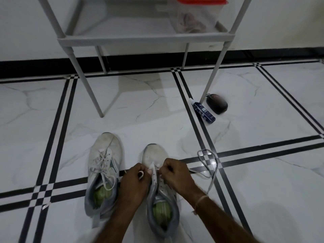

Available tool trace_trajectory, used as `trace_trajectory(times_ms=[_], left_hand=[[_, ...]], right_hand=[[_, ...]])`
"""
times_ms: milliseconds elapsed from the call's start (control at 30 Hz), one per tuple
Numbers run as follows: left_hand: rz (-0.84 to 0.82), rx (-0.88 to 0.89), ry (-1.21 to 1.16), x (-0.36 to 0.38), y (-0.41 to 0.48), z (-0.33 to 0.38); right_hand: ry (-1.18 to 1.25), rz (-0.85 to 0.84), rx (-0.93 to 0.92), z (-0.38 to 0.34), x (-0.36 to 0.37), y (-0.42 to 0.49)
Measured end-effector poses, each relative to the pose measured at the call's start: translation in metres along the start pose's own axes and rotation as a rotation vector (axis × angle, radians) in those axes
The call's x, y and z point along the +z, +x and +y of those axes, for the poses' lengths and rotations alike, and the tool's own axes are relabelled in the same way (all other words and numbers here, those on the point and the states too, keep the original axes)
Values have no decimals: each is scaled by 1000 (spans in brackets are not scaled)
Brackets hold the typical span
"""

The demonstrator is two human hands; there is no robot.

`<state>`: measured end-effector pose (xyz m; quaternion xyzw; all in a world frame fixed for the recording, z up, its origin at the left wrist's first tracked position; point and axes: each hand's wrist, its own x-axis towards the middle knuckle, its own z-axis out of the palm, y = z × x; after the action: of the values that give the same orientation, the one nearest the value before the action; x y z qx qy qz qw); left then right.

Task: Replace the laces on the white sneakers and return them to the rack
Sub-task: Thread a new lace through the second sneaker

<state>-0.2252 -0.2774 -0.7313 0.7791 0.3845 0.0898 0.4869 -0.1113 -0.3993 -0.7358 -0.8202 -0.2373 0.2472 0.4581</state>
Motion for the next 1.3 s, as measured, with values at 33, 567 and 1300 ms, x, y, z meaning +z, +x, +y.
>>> trace_trajectory(times_ms=[33,567,1300], left_hand=[[12,-3,2,0,0,0],[63,-175,-156,4,-10,-14],[-147,104,-235,7,5,56]], right_hand=[[23,15,34,0,0,1],[98,-83,62,4,-2,3],[-153,-113,-213,-69,-116,-12]])
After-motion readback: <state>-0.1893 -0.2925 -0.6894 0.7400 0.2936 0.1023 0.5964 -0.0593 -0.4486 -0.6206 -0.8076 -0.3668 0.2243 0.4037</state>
